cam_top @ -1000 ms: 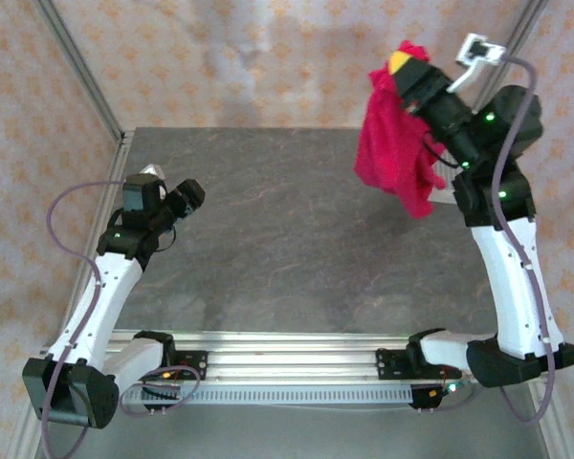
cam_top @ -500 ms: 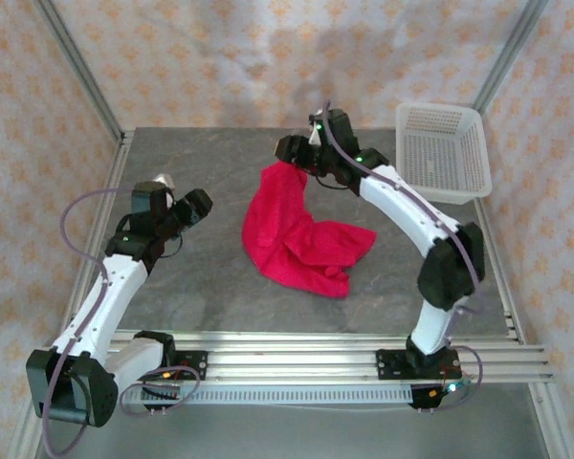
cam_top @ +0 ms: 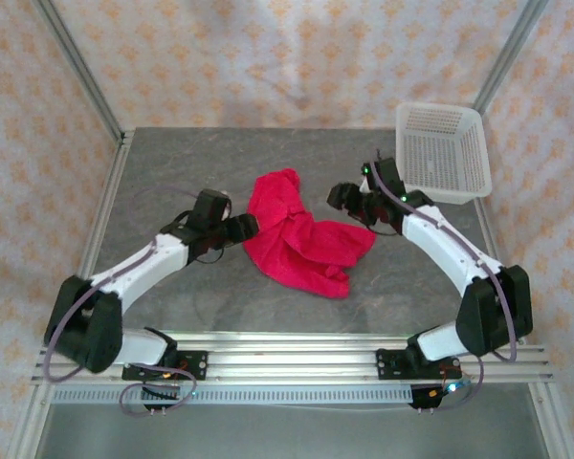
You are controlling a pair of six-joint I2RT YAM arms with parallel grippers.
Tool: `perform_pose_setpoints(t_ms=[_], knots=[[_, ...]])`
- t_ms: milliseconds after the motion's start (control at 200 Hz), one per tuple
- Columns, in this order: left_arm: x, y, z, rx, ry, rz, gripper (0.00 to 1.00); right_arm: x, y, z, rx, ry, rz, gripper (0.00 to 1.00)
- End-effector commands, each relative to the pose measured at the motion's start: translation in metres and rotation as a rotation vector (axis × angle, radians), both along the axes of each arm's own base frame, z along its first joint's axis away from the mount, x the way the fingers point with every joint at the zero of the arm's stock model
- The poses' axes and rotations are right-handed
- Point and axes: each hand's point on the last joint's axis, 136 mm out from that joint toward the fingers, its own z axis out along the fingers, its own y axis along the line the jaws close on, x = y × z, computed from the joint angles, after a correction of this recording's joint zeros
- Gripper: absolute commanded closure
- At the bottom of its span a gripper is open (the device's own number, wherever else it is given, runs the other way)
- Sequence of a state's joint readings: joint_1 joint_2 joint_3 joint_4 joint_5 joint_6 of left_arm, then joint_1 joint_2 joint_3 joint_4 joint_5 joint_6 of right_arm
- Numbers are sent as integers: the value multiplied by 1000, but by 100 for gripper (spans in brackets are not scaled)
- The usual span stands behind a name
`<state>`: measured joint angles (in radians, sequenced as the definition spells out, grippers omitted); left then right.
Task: Fold the inside-out t-shirt
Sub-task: Place the T-shirt at the center of the table, then flatten out the T-shirt at the center of the table.
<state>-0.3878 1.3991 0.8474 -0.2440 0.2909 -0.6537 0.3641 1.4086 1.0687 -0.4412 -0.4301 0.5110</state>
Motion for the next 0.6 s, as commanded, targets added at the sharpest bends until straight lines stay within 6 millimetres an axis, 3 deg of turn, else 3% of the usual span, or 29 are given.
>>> perform_pose_setpoints(t_ms=[0, 80, 160, 290, 385, 510, 595], knots=[[30, -21, 10, 8, -63, -38, 29, -29, -12, -29, -50, 75, 4, 35], [46, -28, -6, 32, -34, -49, 34, -53, -8, -45, -47, 125, 25, 35], [59, -29, -19, 71, -6, -48, 50, -80, -1, -63, -76, 174, 64, 33], [73, -34, -7, 73, -23, -41, 79, -105, 2, -93, -62, 221, 55, 33], [78, -29, 12, 108, -40, -39, 100, -104, 0, -105, -56, 214, 21, 33], [75, -20, 35, 178, -47, -52, 100, -85, -4, -113, -102, 179, -31, 34], [71, -7, 52, 222, -64, -30, 100, -71, 3, -113, -88, 165, -43, 36]])
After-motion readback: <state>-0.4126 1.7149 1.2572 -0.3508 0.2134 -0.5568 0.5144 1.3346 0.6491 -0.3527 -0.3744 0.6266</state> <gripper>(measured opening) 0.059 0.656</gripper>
